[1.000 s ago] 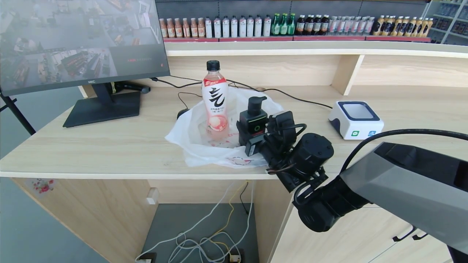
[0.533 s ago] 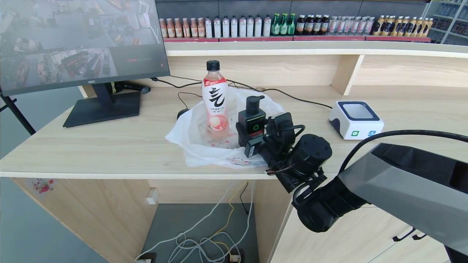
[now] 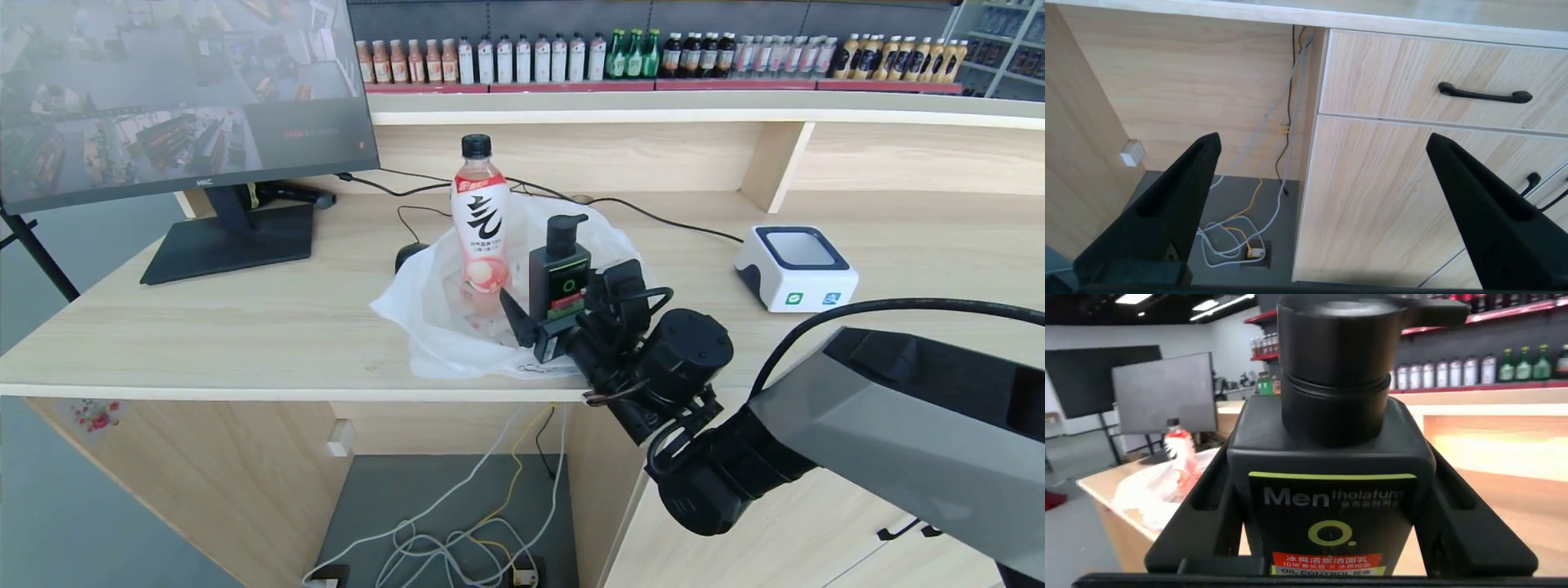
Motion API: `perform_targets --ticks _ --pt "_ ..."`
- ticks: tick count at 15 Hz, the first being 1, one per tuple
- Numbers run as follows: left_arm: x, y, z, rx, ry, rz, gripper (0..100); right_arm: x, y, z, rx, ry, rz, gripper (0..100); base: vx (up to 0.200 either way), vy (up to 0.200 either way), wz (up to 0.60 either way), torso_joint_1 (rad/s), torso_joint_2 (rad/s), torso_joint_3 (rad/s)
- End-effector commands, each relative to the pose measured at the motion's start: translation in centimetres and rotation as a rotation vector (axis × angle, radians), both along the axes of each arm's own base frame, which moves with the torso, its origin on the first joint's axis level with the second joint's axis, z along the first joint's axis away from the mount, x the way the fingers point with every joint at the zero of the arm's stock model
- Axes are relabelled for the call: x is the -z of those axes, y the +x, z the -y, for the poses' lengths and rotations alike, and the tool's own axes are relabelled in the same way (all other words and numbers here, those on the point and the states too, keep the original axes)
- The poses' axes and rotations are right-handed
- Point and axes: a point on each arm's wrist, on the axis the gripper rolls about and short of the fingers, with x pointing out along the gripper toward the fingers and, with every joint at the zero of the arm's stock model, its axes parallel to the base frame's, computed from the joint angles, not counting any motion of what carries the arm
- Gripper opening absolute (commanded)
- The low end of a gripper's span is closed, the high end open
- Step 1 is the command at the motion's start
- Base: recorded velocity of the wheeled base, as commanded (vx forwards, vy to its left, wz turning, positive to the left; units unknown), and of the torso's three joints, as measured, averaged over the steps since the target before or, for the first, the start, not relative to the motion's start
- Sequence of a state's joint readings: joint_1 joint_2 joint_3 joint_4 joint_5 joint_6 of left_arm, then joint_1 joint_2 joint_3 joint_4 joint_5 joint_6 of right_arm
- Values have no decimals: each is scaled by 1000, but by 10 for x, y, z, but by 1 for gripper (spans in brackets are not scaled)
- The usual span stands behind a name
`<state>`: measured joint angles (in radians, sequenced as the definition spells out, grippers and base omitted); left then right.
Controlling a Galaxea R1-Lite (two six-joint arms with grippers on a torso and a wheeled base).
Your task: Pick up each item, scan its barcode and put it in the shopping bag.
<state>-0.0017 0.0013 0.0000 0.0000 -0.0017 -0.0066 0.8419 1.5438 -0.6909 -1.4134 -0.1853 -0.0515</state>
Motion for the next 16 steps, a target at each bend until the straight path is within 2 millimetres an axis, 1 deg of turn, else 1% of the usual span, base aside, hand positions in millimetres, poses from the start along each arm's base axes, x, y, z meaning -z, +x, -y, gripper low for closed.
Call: perform_targets --ticks 1,2,3,4,5,6,7,9,10,11,12,13,16 --pt "0 0 0 0 -1 0 100 4 5 9 63 16 -5 0 0 0 0 0 0 0" --pt "0 0 0 0 -1 0 100 7 7 14 84 14 -5 0 0 0 0 0 0 0" --pt "0 0 0 0 -1 0 100 10 4 25 106 11 -8 0 0 0 0 0 0 0" --pt "0 0 0 0 0 0 100 9 0 31 113 15 -5 0 0 0 0 0 0 0" --pt "0 0 0 0 -1 0 100 12 1 33 123 6 -12 0 0 0 0 0 0 0" --pt "0 0 0 0 -1 0 100 16 5 30 124 -5 -24 0 0 0 0 0 0 0" --pt "0 0 0 0 0 0 100 24 17 20 127 -25 -44 0 0 0 0 0 0 0" --pt "0 0 0 0 0 0 100 35 43 17 183 -50 -74 0 0 0 0 0 0 0" --pt "0 0 0 0 0 0 100 39 53 17 206 -54 -80 0 0 0 0 0 0 0" --pt "0 0 0 0 0 0 100 43 63 14 221 -58 -85 0 0 0 0 0 0 0" --pt "0 0 0 0 -1 0 100 45 70 9 225 -58 -89 0 0 0 0 0 0 0" --pt "0 0 0 0 -1 0 100 44 71 6 221 -52 -86 0 0 0 0 0 0 0" --pt "0 0 0 0 -1 0 100 44 71 5 217 -43 -84 0 0 0 0 0 0 0"
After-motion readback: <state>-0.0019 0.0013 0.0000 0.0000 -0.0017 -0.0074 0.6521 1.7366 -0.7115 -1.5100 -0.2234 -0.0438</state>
